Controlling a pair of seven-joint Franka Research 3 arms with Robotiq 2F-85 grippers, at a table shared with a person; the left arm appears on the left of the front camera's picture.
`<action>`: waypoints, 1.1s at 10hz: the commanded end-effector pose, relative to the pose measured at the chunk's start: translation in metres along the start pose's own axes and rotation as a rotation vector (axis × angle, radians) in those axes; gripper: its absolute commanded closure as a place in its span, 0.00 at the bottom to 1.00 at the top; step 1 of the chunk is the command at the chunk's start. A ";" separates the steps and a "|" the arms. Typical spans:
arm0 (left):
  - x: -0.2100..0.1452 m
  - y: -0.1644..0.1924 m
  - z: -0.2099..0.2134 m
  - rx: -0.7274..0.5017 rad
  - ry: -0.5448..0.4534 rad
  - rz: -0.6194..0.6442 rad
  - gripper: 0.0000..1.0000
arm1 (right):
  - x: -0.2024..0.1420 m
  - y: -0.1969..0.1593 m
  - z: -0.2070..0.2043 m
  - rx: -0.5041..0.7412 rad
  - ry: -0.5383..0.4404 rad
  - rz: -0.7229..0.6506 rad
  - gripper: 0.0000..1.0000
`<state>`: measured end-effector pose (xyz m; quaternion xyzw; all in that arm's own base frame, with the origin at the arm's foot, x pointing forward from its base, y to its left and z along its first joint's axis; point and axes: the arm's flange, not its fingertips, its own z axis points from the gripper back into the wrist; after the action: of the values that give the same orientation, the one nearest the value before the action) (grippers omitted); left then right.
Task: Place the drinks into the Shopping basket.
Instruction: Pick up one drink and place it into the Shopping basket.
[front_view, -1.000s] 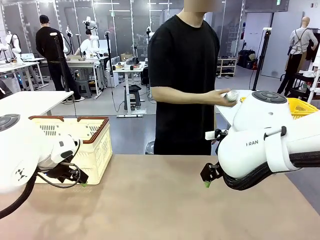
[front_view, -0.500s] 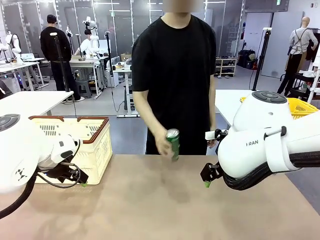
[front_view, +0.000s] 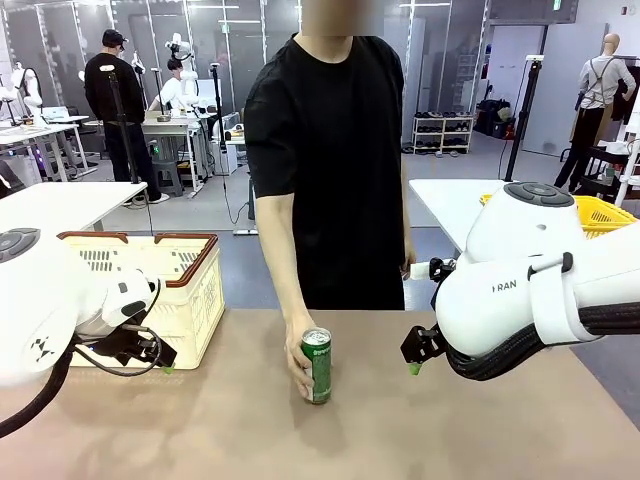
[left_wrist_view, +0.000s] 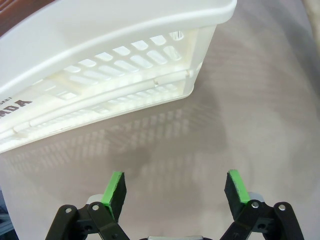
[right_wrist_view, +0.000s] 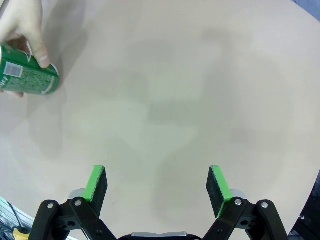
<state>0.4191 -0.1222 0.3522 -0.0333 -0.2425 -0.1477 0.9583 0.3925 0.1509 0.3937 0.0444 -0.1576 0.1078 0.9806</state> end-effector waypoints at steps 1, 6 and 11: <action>-0.001 0.002 0.000 0.001 0.002 0.004 0.00 | 0.000 -0.001 0.000 0.001 0.000 -0.002 0.00; -0.001 0.002 0.000 0.001 0.002 0.004 0.00 | 0.000 -0.001 0.000 0.001 0.000 -0.002 0.00; 0.002 -0.034 0.018 -0.078 0.017 -0.058 0.00 | 0.000 -0.001 0.000 0.001 0.000 -0.002 0.00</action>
<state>0.4123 -0.1408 0.3557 -0.0410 -0.2414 -0.1636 0.9556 0.3925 0.1509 0.3938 0.0445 -0.1577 0.1077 0.9806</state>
